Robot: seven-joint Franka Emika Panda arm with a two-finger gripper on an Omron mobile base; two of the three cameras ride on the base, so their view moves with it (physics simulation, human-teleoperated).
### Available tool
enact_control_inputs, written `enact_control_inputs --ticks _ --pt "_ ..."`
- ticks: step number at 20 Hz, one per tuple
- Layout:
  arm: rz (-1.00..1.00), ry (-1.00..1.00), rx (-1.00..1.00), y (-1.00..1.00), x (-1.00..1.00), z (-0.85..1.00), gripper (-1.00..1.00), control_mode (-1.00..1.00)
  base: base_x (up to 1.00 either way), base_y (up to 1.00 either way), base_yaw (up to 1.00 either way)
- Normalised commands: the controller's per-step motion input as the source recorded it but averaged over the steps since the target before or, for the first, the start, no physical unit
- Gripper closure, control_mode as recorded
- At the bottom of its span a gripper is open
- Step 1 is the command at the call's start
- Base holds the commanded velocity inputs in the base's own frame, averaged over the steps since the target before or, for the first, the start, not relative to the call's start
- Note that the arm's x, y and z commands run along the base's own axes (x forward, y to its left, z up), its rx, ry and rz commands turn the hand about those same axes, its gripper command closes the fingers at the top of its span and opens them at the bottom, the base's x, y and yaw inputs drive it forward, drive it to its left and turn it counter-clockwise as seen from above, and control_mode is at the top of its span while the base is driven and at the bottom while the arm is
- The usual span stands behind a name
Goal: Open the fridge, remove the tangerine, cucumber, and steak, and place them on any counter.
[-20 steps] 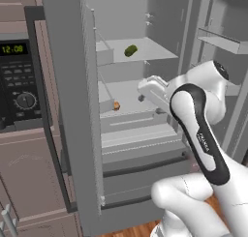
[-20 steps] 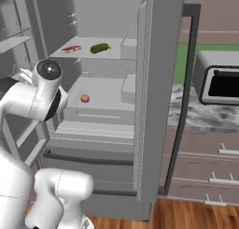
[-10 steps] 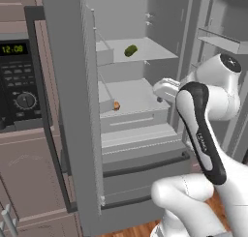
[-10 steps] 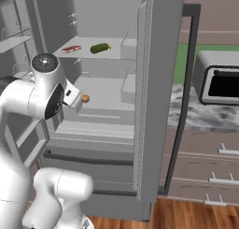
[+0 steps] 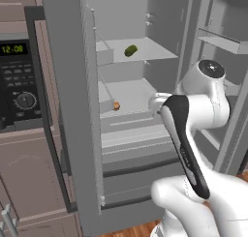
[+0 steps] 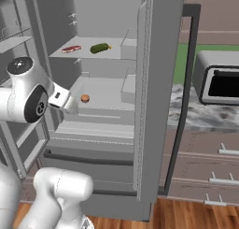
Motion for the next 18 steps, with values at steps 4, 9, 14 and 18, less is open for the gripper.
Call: enact_control_inputs --ticks 4,9,14,18 --pt "0.00 0.01 -0.04 0.00 -0.13 -0.48 -1.00 -1.00 0.00 0.00 0.00" --pt "0.00 0.00 0.00 0.00 0.00 -0.12 -1.00 1.00 0.05 0.00 0.00" --pt "0.00 0.00 0.00 0.00 0.00 0.00 -1.00 1.00 0.88 0.00 0.00" --pt "0.00 0.00 0.00 0.00 0.00 0.00 -1.00 1.00 1.00 0.14 0.00"
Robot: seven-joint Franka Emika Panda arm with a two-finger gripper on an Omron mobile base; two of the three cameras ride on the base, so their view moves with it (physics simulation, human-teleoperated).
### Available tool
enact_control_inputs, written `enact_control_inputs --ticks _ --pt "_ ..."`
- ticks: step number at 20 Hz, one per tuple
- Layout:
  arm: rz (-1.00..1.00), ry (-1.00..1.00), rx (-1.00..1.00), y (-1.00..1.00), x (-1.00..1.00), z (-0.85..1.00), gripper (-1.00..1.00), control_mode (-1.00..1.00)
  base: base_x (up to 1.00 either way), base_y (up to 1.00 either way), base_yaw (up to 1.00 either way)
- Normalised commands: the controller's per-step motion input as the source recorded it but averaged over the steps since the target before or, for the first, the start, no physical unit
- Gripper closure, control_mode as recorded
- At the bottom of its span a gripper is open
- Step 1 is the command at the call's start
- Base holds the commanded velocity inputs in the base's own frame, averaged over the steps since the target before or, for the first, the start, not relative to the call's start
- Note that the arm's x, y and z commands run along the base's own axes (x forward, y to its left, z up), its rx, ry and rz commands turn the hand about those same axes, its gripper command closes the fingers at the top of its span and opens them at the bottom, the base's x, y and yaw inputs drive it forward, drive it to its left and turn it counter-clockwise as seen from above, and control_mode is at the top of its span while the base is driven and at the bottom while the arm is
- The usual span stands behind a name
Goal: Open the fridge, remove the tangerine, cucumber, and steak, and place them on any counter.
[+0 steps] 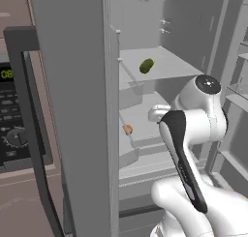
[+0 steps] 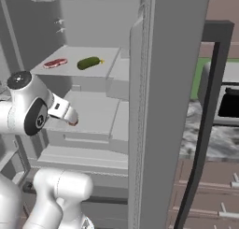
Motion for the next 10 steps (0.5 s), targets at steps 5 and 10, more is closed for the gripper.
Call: enact_control_inputs --ticks 5,10 --pt "0.00 0.00 0.00 0.00 0.00 0.00 -1.00 1.00 0.97 0.25 0.00" --pt "0.00 -0.02 0.00 0.00 -0.06 0.14 -1.00 -1.00 0.23 0.06 0.00"
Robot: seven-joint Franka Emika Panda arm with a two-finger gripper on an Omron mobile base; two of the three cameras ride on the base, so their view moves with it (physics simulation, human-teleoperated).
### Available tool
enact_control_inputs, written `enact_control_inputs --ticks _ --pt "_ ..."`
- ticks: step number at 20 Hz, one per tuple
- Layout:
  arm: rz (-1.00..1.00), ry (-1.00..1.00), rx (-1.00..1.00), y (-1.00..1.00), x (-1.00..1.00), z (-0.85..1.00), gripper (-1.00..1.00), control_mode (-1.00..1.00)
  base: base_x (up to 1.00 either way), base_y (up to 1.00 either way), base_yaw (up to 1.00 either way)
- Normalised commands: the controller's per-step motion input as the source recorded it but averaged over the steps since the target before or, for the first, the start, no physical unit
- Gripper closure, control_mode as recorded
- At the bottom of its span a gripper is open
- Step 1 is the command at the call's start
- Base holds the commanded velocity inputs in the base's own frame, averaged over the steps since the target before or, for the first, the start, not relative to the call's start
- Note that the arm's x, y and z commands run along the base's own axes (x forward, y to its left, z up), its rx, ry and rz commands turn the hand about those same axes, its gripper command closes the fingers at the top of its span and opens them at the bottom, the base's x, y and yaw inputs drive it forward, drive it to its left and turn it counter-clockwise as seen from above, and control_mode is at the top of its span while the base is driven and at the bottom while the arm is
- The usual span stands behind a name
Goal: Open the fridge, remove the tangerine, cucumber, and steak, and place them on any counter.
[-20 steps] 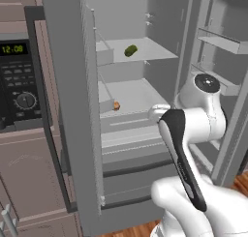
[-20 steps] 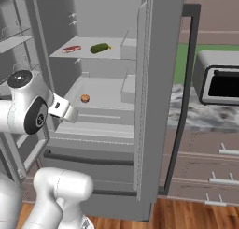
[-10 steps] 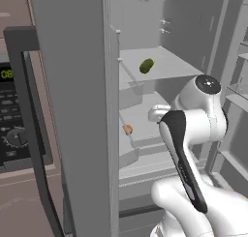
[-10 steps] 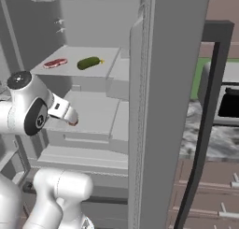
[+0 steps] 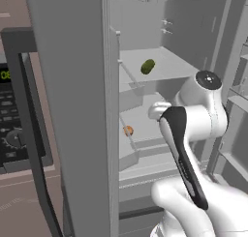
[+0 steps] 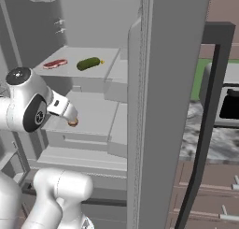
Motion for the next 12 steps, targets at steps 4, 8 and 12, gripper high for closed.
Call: enact_control_inputs --ticks 4,8,12 --pt "0.00 -0.15 0.00 0.00 -0.16 0.83 -1.00 -1.00 0.00 0.00 0.00" --pt "0.00 -0.08 0.00 0.00 0.20 0.98 -1.00 -1.00 0.00 0.00 0.00" --pt "-0.01 -0.01 0.00 0.01 0.68 0.78 -1.00 -1.00 0.00 0.00 0.00"
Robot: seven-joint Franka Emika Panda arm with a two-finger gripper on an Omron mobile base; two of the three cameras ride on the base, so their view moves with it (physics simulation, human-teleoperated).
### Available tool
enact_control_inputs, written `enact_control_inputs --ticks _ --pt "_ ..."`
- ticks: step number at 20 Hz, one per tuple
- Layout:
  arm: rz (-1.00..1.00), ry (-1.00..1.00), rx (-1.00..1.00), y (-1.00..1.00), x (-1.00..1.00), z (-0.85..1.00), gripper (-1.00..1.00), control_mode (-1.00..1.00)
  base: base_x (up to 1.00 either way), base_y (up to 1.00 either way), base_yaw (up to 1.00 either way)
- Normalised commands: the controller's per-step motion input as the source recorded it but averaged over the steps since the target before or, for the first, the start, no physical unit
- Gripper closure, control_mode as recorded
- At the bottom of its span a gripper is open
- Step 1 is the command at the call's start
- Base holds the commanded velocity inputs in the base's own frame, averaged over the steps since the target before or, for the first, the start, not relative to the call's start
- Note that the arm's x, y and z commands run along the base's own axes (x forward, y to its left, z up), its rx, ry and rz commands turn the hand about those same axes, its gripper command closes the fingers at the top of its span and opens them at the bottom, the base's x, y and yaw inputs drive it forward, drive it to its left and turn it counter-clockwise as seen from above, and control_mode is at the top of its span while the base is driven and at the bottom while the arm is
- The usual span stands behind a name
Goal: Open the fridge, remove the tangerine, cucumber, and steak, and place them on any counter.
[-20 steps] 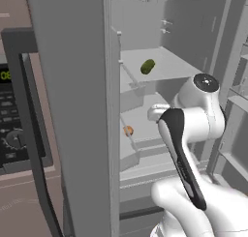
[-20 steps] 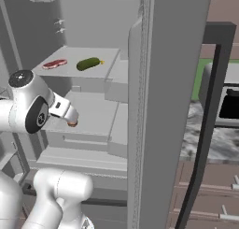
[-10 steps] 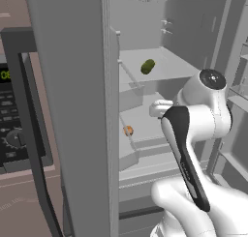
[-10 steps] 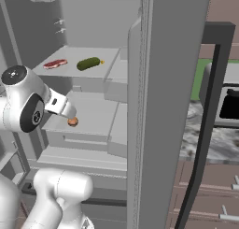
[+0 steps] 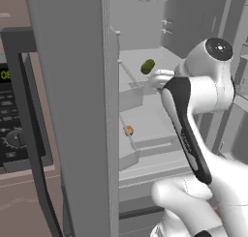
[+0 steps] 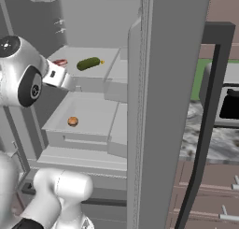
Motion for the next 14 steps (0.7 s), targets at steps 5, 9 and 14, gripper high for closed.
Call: enact_control_inputs --ticks 5,9,14 --pt "-0.03 0.00 0.00 0.05 1.00 0.38 -1.00 -1.00 0.00 0.00 0.00" --pt "-0.06 0.00 0.00 0.05 1.00 0.01 -1.00 -1.00 0.00 0.00 0.00" --pt "-0.08 0.03 0.00 0.00 0.97 -0.01 -1.00 -1.00 0.00 0.00 0.00"
